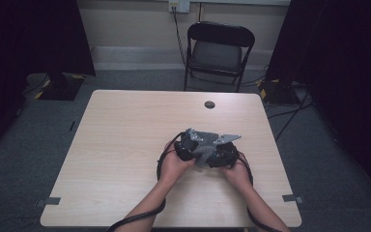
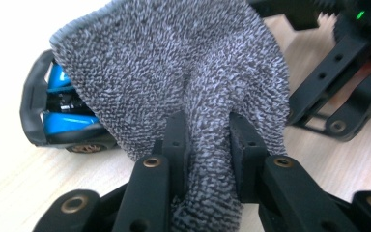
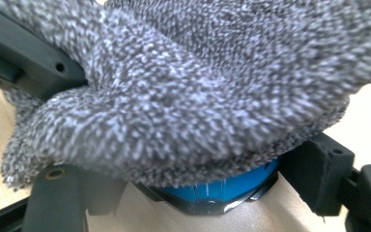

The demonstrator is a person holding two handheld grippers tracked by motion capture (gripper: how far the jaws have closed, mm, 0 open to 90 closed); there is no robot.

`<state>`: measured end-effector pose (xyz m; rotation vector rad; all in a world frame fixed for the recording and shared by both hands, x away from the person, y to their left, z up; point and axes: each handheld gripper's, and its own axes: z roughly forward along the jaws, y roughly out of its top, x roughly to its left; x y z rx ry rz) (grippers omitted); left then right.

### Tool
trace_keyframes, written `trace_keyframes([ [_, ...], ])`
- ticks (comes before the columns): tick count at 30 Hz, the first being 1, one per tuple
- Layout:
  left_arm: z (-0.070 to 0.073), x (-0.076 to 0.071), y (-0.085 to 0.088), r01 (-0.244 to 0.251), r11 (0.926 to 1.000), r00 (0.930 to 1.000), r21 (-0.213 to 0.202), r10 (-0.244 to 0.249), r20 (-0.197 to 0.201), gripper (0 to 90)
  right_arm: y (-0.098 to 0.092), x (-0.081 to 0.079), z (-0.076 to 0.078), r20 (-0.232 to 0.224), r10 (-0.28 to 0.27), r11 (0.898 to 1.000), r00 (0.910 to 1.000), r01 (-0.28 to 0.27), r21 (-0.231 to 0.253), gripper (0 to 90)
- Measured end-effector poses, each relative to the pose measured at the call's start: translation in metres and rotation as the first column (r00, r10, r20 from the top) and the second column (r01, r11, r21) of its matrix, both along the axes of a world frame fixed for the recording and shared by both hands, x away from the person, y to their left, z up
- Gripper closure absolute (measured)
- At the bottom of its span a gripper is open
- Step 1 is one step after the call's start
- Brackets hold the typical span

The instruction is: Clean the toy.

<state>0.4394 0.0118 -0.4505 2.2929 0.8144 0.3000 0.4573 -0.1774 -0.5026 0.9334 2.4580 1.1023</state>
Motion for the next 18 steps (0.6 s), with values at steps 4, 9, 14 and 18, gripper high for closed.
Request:
trace_keyframes([
  [4, 0.004, 0.002, 0.001, -0.035, 0.9978, 0.9994, -0.057, 0.035, 0.008, 65.3, 0.000, 0.000, 0.000, 0.001, 0.000, 1.000, 1.0000, 0.000, 0.000, 24.5],
  [9, -0.008, 0.005, 0.001, -0.066, 0.9931, 0.9978, -0.098, 0.066, 0.004, 58.0, 0.000, 0.000, 0.000, 0.000, 0.000, 1.000, 1.0000, 0.000, 0.000, 24.5],
  [14, -0.012, 0.007, 0.004, -0.072, 0.9913, 0.9968, -0.110, 0.068, -0.044, 71.2, 0.000, 0.000, 0.000, 0.000, 0.000, 1.000, 1.0000, 0.000, 0.000, 24.5],
  [18, -0.010, 0.009, 0.005, -0.080, 0.9937, 0.9962, -0.078, 0.077, -0.041, 74.7, 0.000, 0.000, 0.000, 0.000, 0.000, 1.000, 1.0000, 0.000, 0.000, 24.5],
])
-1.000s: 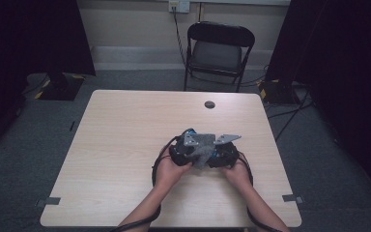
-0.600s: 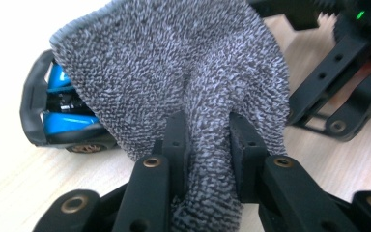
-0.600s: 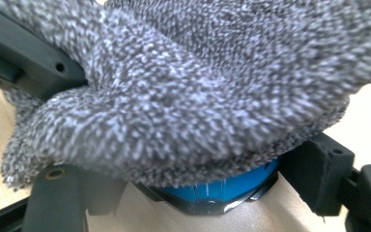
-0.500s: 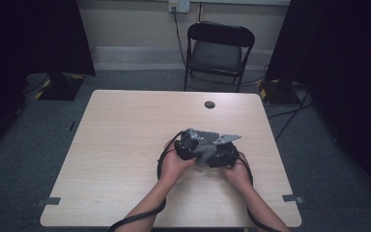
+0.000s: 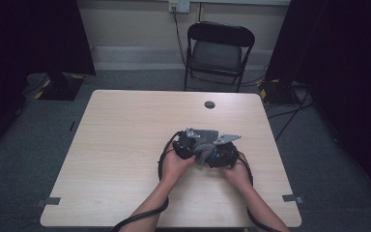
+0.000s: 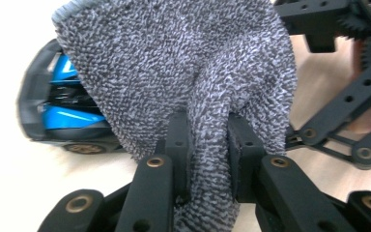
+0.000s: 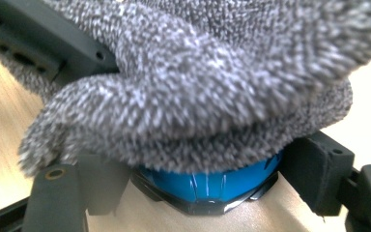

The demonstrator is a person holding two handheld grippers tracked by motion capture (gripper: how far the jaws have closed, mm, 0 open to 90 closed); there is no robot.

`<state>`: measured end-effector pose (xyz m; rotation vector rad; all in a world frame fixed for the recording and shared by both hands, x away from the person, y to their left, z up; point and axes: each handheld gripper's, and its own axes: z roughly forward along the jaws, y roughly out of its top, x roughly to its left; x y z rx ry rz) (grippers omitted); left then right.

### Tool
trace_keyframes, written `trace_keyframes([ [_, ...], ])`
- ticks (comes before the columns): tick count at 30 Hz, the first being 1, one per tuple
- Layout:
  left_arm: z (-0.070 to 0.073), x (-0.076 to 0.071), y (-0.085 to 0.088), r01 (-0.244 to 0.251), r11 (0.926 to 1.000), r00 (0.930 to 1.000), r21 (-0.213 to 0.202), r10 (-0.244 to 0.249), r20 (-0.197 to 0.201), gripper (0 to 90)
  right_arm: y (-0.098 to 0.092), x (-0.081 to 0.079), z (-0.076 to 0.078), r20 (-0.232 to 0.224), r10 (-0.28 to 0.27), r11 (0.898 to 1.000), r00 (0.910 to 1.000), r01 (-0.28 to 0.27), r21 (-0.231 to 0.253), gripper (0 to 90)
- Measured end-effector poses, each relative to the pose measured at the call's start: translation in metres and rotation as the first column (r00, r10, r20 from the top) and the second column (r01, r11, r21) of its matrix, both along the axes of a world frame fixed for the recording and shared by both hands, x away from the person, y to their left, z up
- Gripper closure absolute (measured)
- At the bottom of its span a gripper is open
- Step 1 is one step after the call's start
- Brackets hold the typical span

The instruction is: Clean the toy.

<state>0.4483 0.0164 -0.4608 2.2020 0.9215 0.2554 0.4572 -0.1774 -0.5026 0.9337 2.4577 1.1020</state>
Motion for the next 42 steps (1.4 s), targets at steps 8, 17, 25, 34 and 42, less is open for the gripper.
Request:
trace_keyframes([
  [8, 0.006, 0.009, 0.007, -0.050, 0.9975, 0.9987, 0.049, 0.050, 0.011, 75.5, 0.000, 0.000, 0.000, 0.000, -0.001, 1.000, 1.0000, 0.001, 0.000, 24.5],
  [17, 0.009, 0.026, 0.020, -0.111, 0.9923, 0.9936, 0.055, 0.112, -0.016, 75.5, 0.000, -0.001, 0.000, 0.001, -0.002, 1.000, 1.0000, 0.002, 0.000, 24.5],
  [25, 0.013, 0.032, 0.027, -0.136, 0.9877, 0.9903, 0.076, 0.138, -0.016, 75.8, 0.000, 0.000, 0.000, 0.000, -0.002, 1.000, 1.0000, 0.002, 0.000, 24.5],
  [34, 0.017, 0.036, 0.043, -0.175, 0.9812, 0.9842, 0.082, 0.177, -0.016, 76.4, 0.000, 0.000, 0.000, 0.001, -0.002, 1.000, 1.0000, 0.002, 0.000, 24.5],
  [42, 0.014, 0.036, 0.056, -0.200, 0.9783, 0.9790, 0.054, 0.202, -0.029, 76.4, 0.000, 0.000, 0.000, 0.000, -0.002, 1.000, 1.0000, 0.002, 0.000, 24.5],
])
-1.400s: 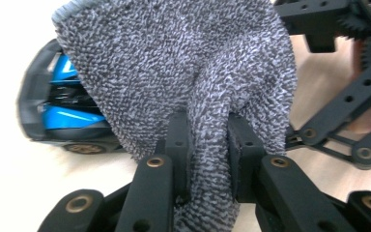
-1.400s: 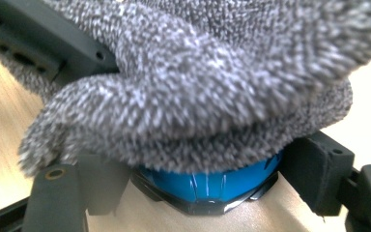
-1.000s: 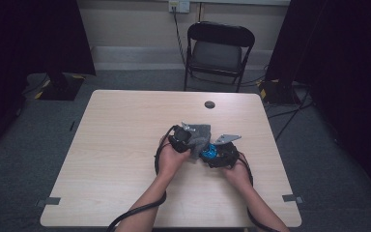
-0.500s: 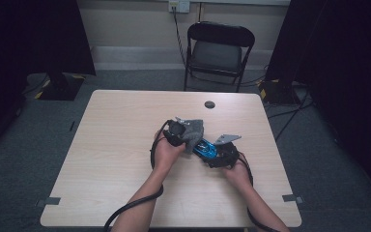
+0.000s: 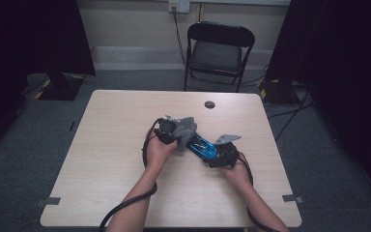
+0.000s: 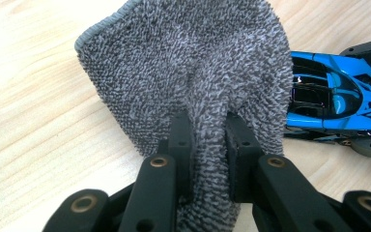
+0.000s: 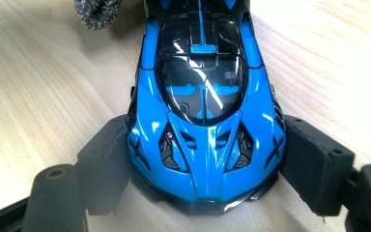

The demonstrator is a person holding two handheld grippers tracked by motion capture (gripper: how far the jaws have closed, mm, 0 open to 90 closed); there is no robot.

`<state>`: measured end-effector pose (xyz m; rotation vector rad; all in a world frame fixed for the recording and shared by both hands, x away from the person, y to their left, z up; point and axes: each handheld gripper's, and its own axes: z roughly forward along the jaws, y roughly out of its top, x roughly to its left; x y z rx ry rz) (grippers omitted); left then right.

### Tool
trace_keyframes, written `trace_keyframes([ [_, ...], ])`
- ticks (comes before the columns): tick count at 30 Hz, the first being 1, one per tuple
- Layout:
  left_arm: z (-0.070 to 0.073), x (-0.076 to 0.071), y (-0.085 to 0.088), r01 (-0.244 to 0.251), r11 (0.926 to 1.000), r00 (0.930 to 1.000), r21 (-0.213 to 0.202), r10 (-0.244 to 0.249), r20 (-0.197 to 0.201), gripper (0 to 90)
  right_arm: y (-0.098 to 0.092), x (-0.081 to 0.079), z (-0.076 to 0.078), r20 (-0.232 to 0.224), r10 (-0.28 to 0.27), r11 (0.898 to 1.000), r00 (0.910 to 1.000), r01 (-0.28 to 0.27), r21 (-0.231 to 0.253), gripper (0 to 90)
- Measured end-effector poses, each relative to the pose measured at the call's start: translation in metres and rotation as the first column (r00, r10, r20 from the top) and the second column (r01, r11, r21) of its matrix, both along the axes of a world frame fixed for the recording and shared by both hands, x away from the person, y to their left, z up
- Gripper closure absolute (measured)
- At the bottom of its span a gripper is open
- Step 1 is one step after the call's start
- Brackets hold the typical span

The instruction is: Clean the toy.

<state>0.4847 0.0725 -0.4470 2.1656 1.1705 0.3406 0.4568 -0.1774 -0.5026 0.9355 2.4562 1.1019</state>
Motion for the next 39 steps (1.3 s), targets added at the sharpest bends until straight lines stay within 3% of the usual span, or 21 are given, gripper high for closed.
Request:
trace_keyframes([
  [12, -0.001, 0.001, 0.028, -0.061, 0.9981, 0.9981, -0.011, 0.061, -0.007, 76.3, 0.000, 0.000, 0.000, 0.000, 0.000, 1.000, 1.0000, 0.000, 0.000, 24.5],
  [20, 0.011, -0.009, 0.038, -0.056, 0.9956, 0.9984, -0.076, 0.056, 0.010, 76.3, 0.000, 0.000, 0.000, 0.000, 0.000, 1.000, 1.0000, 0.000, 0.000, 24.5],
  [29, 0.033, -0.026, 0.017, 0.042, 0.9924, 0.9968, -0.115, -0.034, 0.073, 76.2, 0.000, 0.000, 0.000, 0.001, 0.000, 1.000, 1.0000, 0.000, 0.000, 24.5],
  [33, 0.035, -0.034, 0.002, 0.104, 0.9899, 0.9919, -0.096, -0.097, 0.082, 76.2, 0.000, 0.000, 0.000, 0.000, 0.000, 1.000, 1.0000, 0.000, 0.000, 24.6],
  [39, 0.031, -0.049, -0.020, 0.184, 0.9800, 0.9809, -0.076, -0.178, 0.078, 76.2, 0.000, 0.000, 0.000, 0.000, -0.001, 1.000, 1.0000, 0.001, 0.000, 24.5],
])
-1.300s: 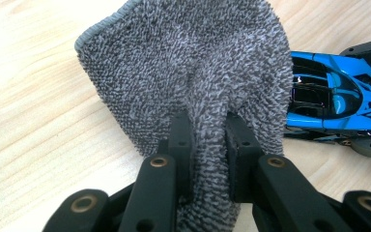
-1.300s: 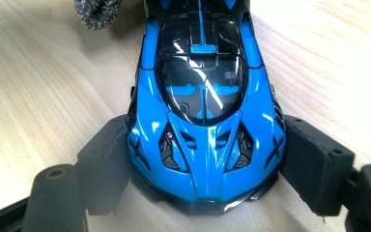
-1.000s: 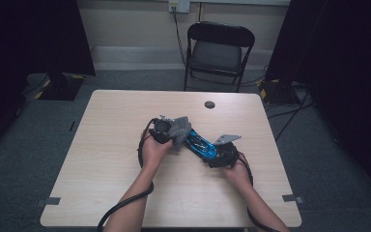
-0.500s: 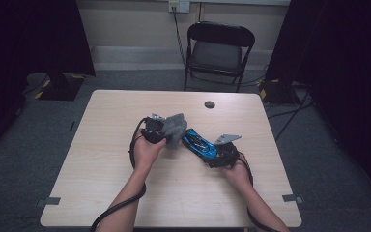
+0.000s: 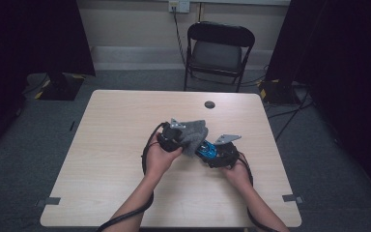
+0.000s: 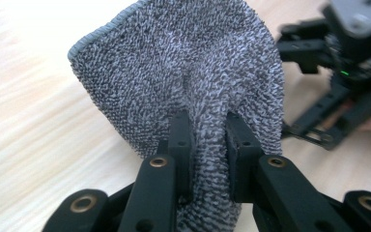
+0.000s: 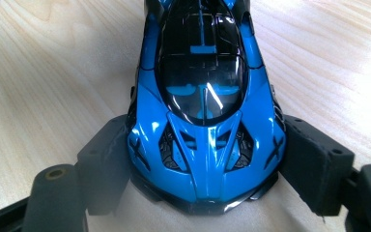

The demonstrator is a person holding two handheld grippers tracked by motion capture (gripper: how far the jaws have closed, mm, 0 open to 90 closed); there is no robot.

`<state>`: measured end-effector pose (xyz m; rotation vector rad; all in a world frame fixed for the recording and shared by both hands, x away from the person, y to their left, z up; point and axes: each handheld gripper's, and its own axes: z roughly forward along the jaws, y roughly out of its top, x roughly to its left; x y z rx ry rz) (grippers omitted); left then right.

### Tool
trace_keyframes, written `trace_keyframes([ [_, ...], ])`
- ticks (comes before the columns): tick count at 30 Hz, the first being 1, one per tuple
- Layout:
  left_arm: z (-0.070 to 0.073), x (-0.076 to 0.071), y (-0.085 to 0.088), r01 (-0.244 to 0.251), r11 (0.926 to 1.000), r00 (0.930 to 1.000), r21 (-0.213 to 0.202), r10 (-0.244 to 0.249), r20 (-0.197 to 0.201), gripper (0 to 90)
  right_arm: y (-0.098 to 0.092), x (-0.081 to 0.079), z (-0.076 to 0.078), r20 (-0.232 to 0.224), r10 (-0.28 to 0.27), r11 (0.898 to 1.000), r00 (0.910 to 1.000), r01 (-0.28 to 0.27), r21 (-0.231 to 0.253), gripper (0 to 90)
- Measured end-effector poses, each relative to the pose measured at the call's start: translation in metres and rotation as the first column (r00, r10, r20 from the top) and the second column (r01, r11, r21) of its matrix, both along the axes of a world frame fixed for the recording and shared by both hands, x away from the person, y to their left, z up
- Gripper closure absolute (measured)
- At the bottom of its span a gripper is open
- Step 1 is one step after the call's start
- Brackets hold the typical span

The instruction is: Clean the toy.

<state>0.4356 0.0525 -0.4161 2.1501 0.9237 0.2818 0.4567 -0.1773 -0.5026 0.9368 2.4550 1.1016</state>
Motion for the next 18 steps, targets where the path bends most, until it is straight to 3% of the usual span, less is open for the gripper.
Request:
trace_keyframes([
  [11, -0.025, -0.011, -0.032, 0.105, 0.9923, 0.9930, 0.065, -0.101, -0.061, 76.0, 0.000, 0.000, 0.000, 0.000, 0.000, 1.000, 1.0000, 0.000, 0.000, 24.5],
  [18, -0.027, -0.001, -0.038, 0.085, 0.9908, 0.9945, 0.105, -0.078, -0.069, 75.9, 0.000, 0.000, 0.000, 0.000, 0.001, 1.000, 1.0000, -0.001, 0.000, 24.6],
])
